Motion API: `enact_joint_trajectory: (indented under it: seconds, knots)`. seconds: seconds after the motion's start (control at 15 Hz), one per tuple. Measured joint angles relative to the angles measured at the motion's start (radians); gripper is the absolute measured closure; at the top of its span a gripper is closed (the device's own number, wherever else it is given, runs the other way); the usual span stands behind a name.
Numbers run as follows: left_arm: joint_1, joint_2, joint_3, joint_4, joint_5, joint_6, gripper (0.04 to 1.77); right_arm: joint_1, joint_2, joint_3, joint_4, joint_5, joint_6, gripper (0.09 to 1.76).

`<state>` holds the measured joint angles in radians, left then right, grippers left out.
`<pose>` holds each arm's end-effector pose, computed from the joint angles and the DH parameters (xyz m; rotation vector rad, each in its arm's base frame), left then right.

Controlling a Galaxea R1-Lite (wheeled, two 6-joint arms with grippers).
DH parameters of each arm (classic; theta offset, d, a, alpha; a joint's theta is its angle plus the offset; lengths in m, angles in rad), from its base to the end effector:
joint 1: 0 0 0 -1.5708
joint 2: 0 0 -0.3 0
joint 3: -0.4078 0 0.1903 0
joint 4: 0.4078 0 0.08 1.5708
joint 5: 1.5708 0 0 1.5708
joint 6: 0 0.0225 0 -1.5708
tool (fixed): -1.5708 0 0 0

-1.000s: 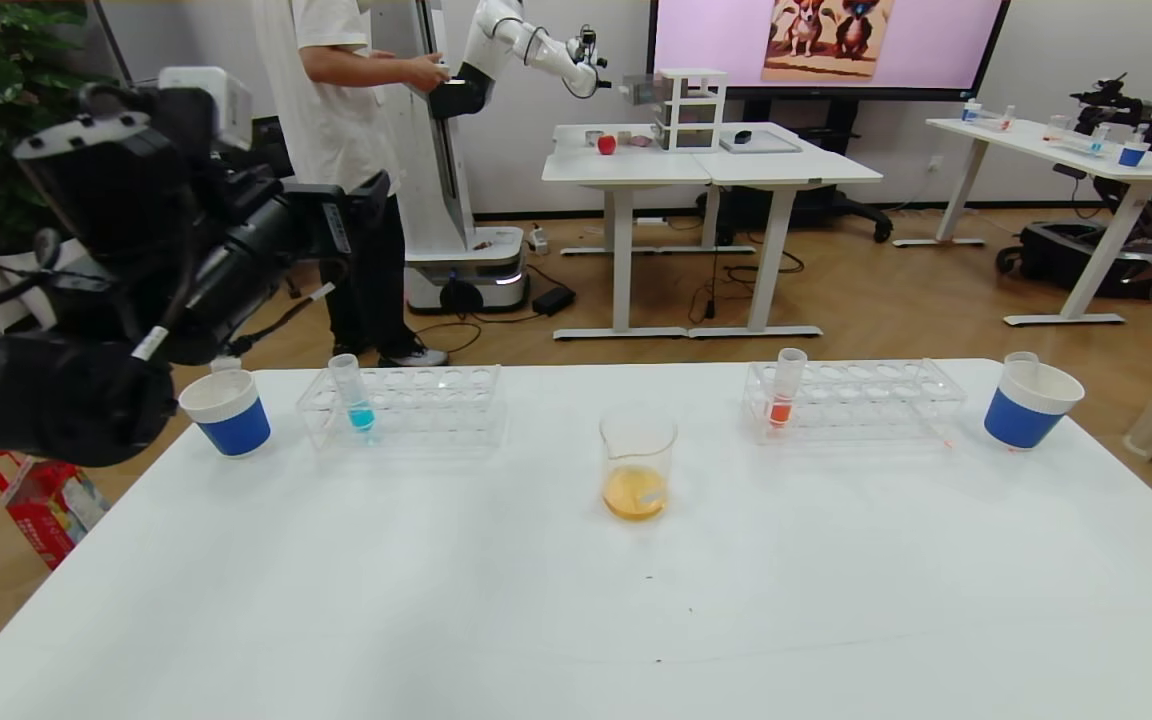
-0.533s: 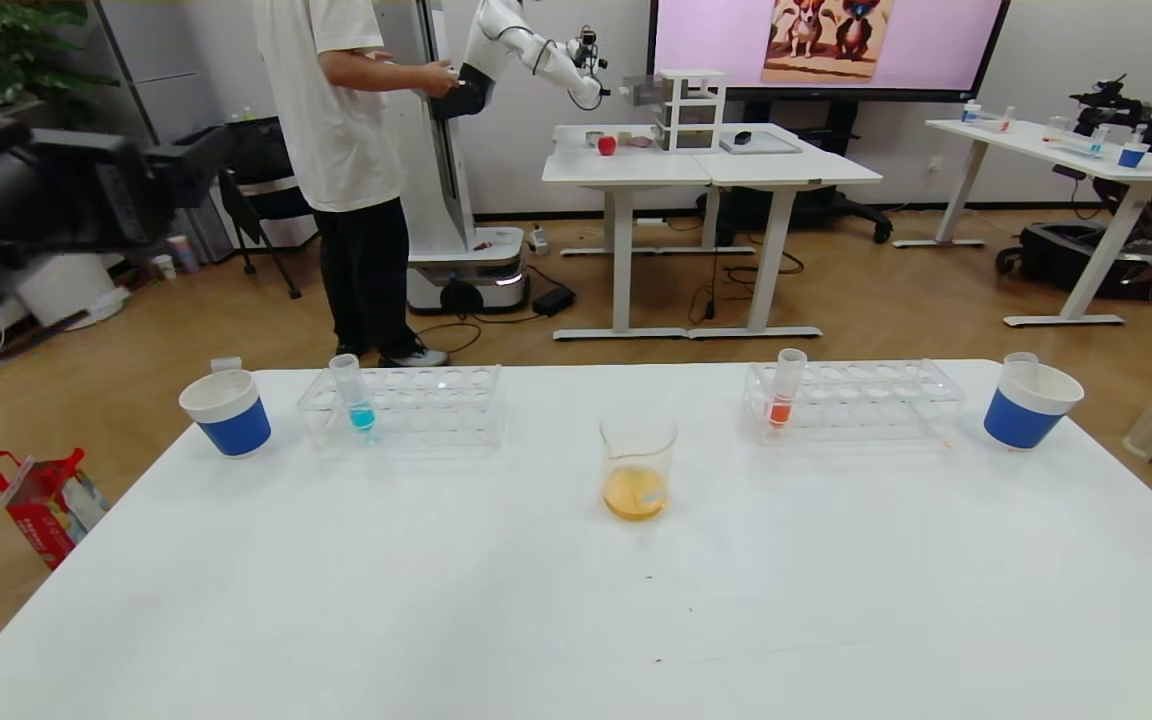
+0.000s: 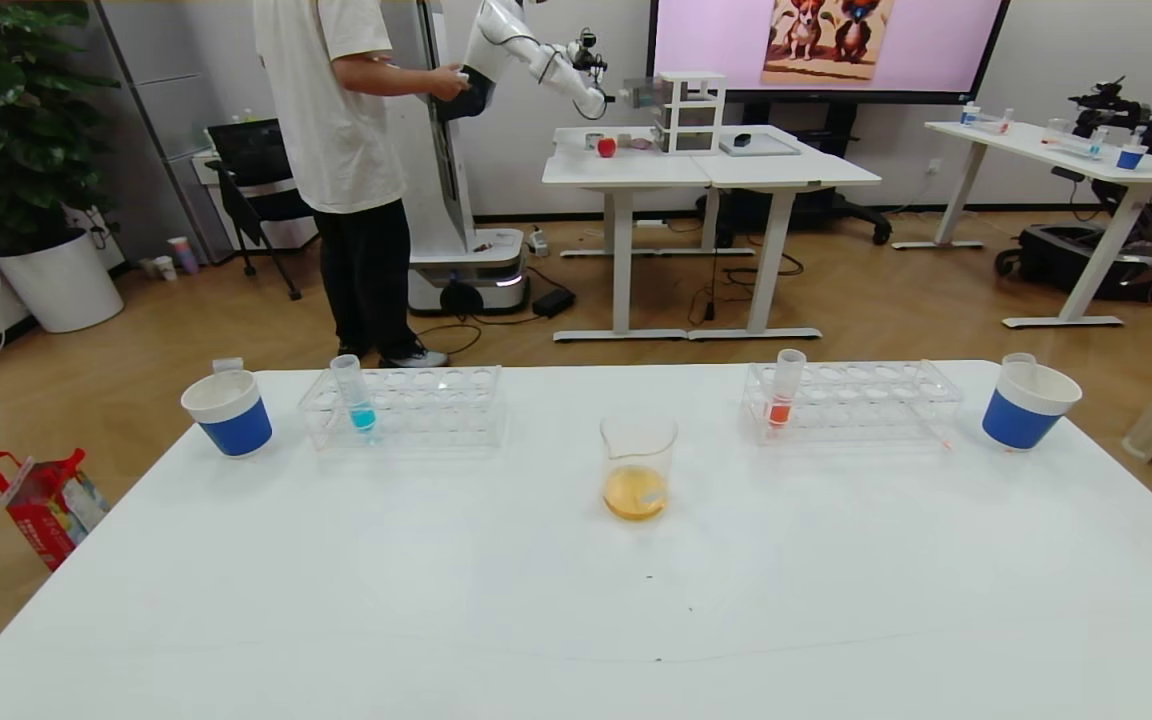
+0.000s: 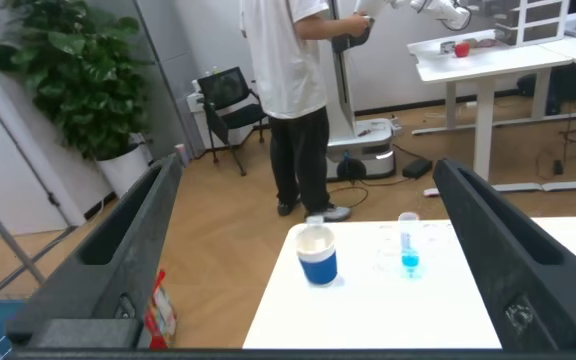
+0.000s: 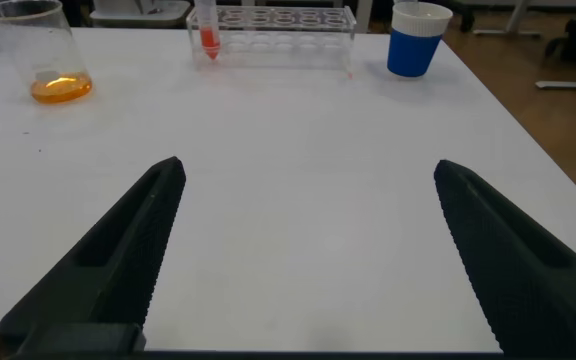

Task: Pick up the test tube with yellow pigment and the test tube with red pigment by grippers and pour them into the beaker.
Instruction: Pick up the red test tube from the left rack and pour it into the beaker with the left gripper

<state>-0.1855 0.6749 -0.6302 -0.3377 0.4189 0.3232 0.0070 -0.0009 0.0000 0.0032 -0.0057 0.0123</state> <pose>0.0409 0.0016 0.2841 0.2322 -0.2399 0.2743 -0.0229 -0.0003 0.0751 0.0123 0.0023 0.0013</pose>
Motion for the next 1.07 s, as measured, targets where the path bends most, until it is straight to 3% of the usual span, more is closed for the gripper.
enact_joint_trajectory:
  seconds: [0.27,0.4,0.47,0.6,0.67,0.8,0.93,1.07]
  knots:
    - [0.099,-0.278,0.086,0.195,-0.005,0.000,0.06,0.000,0.000,0.000,0.000,0.000,0.000,0.11]
    - [0.141,-0.390,0.130,0.241,-0.026,-0.017,0.06,0.000,0.000,0.000,-0.001,0.000,0.000,0.11]
    - [0.154,-0.441,0.154,0.246,-0.069,-0.029,0.06,0.000,0.000,0.000,0.000,0.000,0.000,0.11]
    - [0.168,-0.549,0.219,0.248,-0.299,-0.063,0.06,0.000,0.000,0.000,0.000,0.000,0.000,0.11]
    - [0.173,-0.590,0.264,0.225,-0.385,-0.102,0.06,0.000,0.000,0.000,0.000,0.000,0.000,0.11]
    - [0.177,-0.641,0.383,0.130,-0.438,-0.164,0.06,0.000,0.000,0.000,0.000,0.000,0.000,0.11]
    - [0.179,-0.664,0.530,0.064,-0.452,-0.189,0.06,0.000,0.000,0.000,0.000,0.000,0.000,0.11]
    - [0.180,-0.673,0.604,0.145,-0.456,-0.249,0.06,0.000,0.000,0.000,-0.001,0.000,0.000,0.11]
